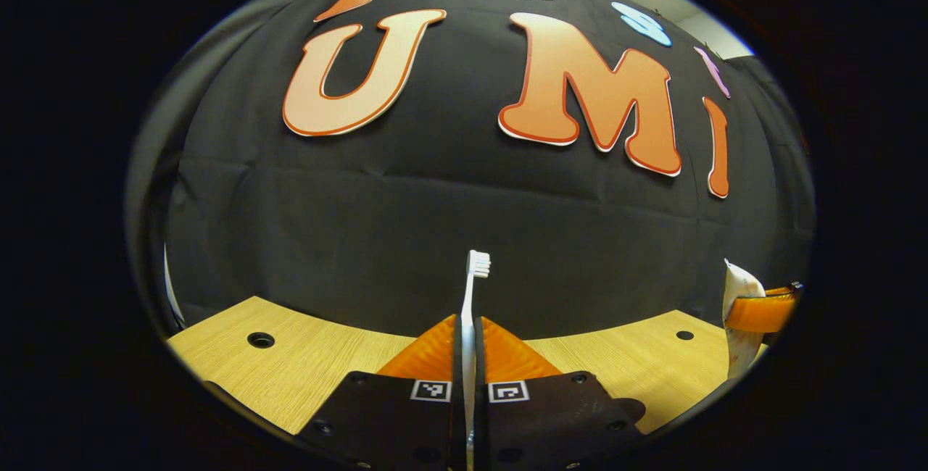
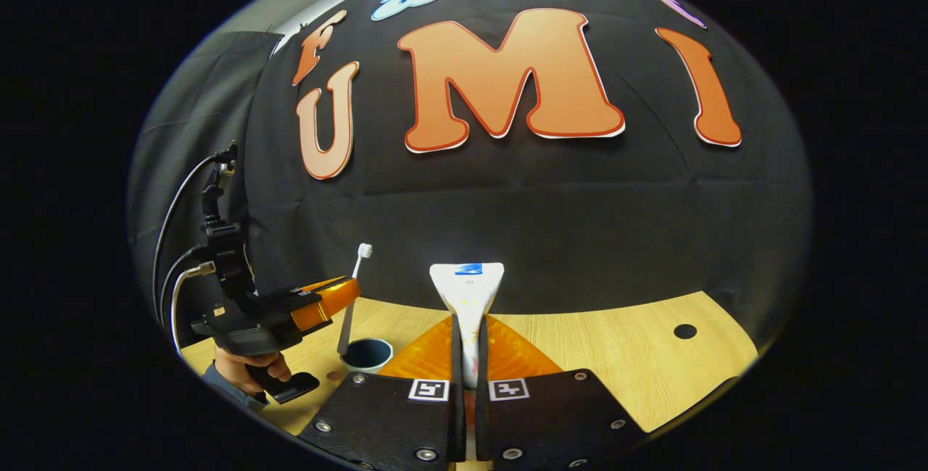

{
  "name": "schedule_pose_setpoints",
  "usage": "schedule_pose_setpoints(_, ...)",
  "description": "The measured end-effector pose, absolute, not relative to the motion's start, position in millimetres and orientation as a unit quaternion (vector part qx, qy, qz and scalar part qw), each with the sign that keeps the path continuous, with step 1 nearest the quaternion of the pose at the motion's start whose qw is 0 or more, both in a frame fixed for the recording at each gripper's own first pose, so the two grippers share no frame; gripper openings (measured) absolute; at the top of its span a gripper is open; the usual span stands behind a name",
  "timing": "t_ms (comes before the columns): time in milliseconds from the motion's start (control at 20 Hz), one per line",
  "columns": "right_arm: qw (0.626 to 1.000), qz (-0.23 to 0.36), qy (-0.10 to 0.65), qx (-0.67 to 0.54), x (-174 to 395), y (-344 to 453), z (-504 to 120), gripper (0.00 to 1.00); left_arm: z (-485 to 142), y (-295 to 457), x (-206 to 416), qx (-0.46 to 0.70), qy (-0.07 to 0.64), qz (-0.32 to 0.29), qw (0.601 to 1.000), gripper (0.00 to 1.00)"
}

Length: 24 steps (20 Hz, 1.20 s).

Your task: Put the toothbrush and toothpaste on the desktop into the cup, then pick up the cup and place it on the coaster on the desktop.

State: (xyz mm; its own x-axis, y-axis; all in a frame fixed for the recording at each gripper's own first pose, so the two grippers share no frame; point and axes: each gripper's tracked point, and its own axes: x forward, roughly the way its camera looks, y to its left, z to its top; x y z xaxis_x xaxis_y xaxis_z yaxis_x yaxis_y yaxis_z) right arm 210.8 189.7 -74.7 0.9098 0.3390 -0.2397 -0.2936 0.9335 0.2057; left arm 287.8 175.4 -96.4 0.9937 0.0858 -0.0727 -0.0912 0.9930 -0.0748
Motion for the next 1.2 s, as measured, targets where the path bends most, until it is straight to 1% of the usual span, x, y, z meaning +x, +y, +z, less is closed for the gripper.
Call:
schedule_pose_setpoints(300, 0.973, 0.165, 0.132, 0.091, 220.1, 189.2, -76.1, 0.05, -99.8, 159.6, 301.4, -0.055, 0.031, 0.024, 0.998, 0.04)
schedule_pose_setpoints(450, 0.972, 0.167, 0.135, 0.093, 220.4, 188.3, -79.2, 0.05, -116.3, 160.0, 303.6, -0.030, 0.075, 0.029, 0.996, 0.04)
schedule_pose_setpoints(550, 0.972, 0.166, 0.135, 0.093, 220.8, 187.4, -79.7, 0.05, -125.3, 153.5, 298.3, -0.043, 0.084, 0.014, 0.995, 0.04)
schedule_pose_setpoints(700, 0.972, 0.170, 0.133, 0.097, 220.6, 189.8, -78.8, 0.05, -139.9, 159.4, 295.9, -0.041, 0.102, 0.019, 0.994, 0.04)
schedule_pose_setpoints(1050, 0.971, 0.181, 0.128, 0.093, 218.5, 200.6, -77.9, 0.05, -157.7, 155.7, 291.1, -0.055, 0.131, 0.010, 0.990, 0.05)
schedule_pose_setpoints(1100, 0.971, 0.181, 0.128, 0.092, 219.1, 201.7, -77.9, 0.05, -164.5, 155.3, 290.0, -0.056, 0.140, 0.011, 0.989, 0.06)
schedule_pose_setpoints(1150, 0.970, 0.182, 0.128, 0.094, 220.6, 202.5, -77.7, 0.05, -171.0, 155.4, 289.1, -0.057, 0.150, 0.010, 0.987, 0.12)
schedule_pose_setpoints(1200, 0.970, 0.184, 0.130, 0.097, 219.4, 204.3, -78.5, 0.05, -175.3, 154.7, 285.8, -0.061, 0.160, 0.007, 0.985, 0.07)
